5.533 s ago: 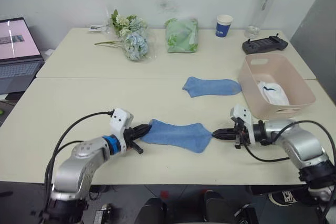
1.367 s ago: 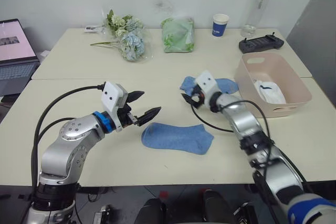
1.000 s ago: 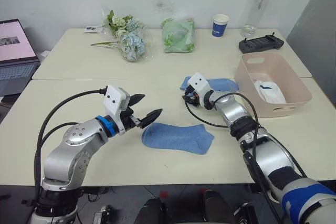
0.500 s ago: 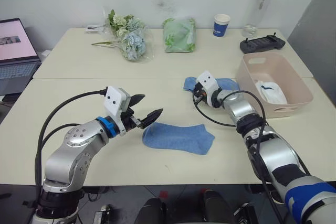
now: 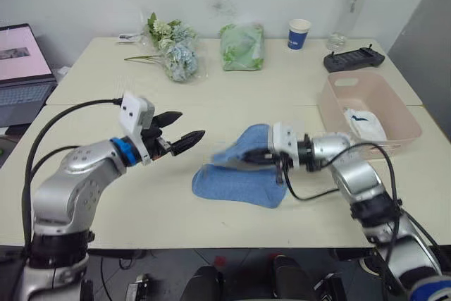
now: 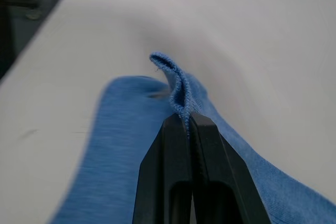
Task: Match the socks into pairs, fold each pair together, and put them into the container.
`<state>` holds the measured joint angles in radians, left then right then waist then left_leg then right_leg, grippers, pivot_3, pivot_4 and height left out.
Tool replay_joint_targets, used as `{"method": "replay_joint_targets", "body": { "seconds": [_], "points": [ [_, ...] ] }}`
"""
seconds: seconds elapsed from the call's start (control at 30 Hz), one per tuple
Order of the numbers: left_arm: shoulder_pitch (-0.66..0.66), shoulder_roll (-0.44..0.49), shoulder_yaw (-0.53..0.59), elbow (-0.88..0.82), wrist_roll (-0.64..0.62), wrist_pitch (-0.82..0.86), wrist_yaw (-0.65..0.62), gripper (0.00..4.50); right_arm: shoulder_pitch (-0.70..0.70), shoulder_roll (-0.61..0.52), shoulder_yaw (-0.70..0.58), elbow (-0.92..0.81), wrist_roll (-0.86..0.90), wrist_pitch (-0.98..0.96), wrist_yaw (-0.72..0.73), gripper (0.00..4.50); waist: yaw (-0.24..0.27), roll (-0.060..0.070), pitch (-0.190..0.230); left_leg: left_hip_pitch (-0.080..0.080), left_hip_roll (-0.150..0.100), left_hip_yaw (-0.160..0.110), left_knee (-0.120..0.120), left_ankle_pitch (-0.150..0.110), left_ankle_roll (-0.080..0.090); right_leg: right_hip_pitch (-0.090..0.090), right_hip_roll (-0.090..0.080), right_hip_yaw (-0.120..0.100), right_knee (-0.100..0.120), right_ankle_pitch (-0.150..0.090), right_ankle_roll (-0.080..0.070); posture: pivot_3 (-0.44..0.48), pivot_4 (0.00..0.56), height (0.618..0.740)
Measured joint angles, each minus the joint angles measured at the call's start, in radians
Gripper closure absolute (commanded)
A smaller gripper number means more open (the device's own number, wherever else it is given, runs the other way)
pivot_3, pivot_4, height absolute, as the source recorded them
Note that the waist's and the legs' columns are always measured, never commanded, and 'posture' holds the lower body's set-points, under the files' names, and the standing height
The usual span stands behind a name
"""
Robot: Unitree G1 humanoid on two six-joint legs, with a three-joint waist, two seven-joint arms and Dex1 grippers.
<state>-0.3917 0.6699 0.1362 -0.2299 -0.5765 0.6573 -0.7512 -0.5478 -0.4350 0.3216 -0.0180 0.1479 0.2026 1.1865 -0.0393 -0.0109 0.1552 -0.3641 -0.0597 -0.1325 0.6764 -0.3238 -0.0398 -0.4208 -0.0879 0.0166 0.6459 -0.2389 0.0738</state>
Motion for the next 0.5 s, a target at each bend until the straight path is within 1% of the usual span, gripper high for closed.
{"method": "replay_joint_targets", "body": {
  "seconds": [0.17, 0.3, 0.37, 0.5],
  "points": [
    [-0.172, -0.085, -0.188, 0.236, 0.128, -0.107, -0.082, 0.0, 0.039, -0.03, 0.013, -0.08, 0.001, 0.009, 0.003, 4.49, 0.009, 0.0, 0.0, 0.0, 0.0, -0.001, 0.0, 0.0, 0.0, 0.0, 0.0, -0.001, -0.001, 0.0, 0.0, 0.0, 0.15, 0.74],
    [-0.328, -0.216, -0.315, 0.558, 0.269, -0.274, -0.135, 0.0, 0.083, -0.025, 0.033, -0.092, -0.012, 0.006, -0.026, 4.49, 0.011, -0.001, 0.0, -0.001, -0.001, 0.0, 0.001, 0.0, 0.0, 0.0, 0.0, -0.001, -0.001, 0.0, 0.0, 0.0, 0.15, 0.74],
    [-0.415, -0.276, -0.378, 0.762, 0.356, -0.366, -0.154, 0.0, 0.09, -0.019, 0.045, -0.091, -0.019, 0.006, -0.044, 4.49, 0.007, -0.001, 0.0, -0.001, -0.001, 0.001, 0.001, 0.0, 0.0, 0.0, 0.0, -0.002, 0.0, 0.0, 0.0, 0.0, 0.15, 0.74],
    [-0.515, -0.344, -0.456, 1.021, 0.482, -0.488, -0.186, 0.0, 0.088, 0.007, 0.054, -0.092, -0.028, 0.013, -0.081, 4.49, -0.002, -0.001, 0.0, -0.001, 0.0, 0.001, 0.0, 0.0, 0.0, -0.001, 0.001, -0.002, 0.0, 0.0, 0.0, 0.0, 0.15, 0.74]
  ]
}}
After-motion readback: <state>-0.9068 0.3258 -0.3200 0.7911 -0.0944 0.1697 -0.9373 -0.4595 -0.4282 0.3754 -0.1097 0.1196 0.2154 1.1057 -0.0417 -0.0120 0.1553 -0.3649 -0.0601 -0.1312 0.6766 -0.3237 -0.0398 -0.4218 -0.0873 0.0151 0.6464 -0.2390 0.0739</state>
